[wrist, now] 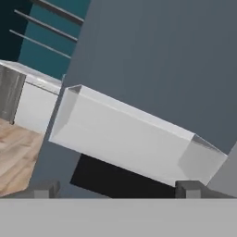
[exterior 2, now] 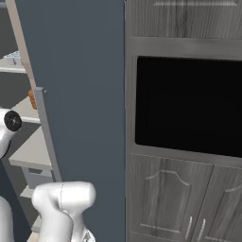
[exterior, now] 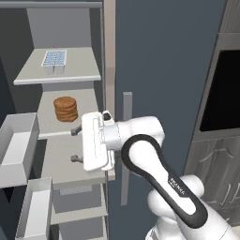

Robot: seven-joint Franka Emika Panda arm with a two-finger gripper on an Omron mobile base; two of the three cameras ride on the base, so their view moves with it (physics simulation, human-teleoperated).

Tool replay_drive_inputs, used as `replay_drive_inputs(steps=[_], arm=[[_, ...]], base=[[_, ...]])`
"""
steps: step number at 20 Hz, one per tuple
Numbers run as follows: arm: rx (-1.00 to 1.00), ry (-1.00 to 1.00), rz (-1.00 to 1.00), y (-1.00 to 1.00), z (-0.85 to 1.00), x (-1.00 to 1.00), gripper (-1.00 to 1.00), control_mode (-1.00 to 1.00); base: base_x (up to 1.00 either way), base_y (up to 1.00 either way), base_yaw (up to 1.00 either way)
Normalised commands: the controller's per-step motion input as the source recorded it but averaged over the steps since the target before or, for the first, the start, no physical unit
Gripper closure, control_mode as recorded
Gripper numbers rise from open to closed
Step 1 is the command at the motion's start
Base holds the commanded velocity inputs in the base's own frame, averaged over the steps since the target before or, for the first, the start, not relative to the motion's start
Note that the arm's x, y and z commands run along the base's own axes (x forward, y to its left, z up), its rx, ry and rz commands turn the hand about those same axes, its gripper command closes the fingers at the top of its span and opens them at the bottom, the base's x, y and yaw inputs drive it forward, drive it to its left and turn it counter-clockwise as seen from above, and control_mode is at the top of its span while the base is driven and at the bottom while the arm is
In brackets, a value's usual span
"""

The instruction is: Open the freezer door, pick up the ice cube tray from the freezer, and place it on the dining counter.

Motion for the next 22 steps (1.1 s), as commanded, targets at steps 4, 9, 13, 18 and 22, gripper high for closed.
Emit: replay_drive_inputs(steps=[4,9,13,18,22], arm=[[0.0,0.16,-0.3,-0.63,0.11,-0.09,-1.0,-1.0],[0.0,0.18,-0.38,-0.65,0.09,-0.03,-1.0,-1.0],[0.0,0.21,-0.41,-0.59,0.05,-0.01,-1.0,-1.0],[-0.01,0.22,-0.41,-0.59,0.03,-0.01,-1.0,-1.0],[0.0,0.22,-0.39,-0.62,0.01,-0.05,-1.0,-1.0]], base=[[0.0,0.0,0.0],[0.0,0.0,0.0],[0.0,0.0,0.0],[0.0,0.0,0.0],[0.0,0.0,0.0]])
